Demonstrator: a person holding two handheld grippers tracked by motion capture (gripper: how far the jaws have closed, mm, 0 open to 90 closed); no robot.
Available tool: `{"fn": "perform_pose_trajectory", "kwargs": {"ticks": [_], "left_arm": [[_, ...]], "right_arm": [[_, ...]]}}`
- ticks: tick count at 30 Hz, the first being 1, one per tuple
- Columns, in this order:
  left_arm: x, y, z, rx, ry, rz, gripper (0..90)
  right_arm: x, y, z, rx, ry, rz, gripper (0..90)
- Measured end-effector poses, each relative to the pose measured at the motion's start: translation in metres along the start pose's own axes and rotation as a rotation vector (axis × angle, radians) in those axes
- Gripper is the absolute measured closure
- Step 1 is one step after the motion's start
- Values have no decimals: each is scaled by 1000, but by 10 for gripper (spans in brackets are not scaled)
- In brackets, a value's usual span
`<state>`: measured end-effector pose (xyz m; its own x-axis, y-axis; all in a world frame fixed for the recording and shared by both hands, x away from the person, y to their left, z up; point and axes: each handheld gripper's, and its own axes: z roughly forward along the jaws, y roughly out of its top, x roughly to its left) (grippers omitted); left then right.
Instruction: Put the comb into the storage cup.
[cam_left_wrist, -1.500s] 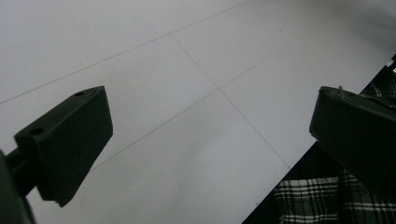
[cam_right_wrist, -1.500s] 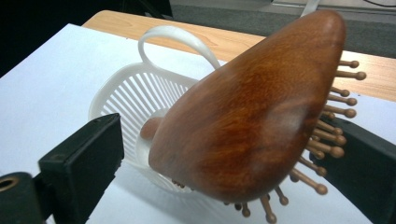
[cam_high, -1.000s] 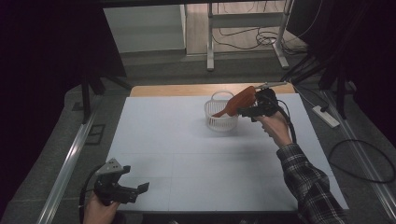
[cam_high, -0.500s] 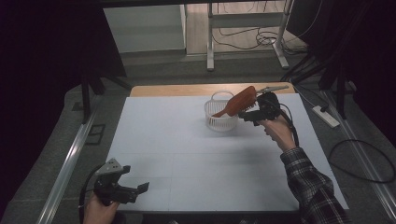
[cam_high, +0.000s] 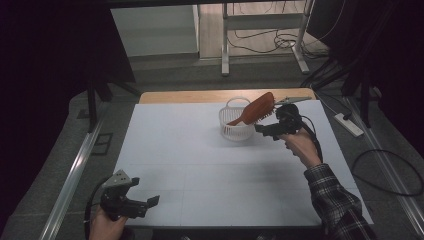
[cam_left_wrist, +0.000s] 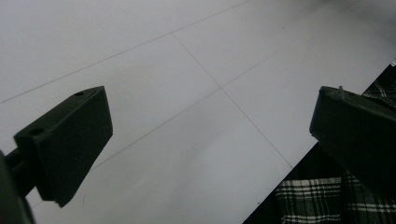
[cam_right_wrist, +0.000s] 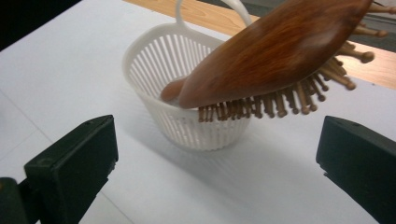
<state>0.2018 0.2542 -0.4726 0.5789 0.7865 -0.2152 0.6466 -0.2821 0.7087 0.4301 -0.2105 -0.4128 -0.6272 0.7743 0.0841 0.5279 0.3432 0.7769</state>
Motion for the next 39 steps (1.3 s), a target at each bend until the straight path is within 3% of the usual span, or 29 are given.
{"fn": "perform_pose_trajectory", "kwargs": {"ticks": [7,21,39], "left_arm": [[0,0,0,0,3,-1,2],[-1,0,-1,-1,5,-1,3],[-1,-1,-1,-5,4,0,5]], "right_arm": [[5,-6,-6,-1,23,-18,0],[14,-17,-22,11,24,-51,0],[23,-34,-35,43,60,-32,0]]}}
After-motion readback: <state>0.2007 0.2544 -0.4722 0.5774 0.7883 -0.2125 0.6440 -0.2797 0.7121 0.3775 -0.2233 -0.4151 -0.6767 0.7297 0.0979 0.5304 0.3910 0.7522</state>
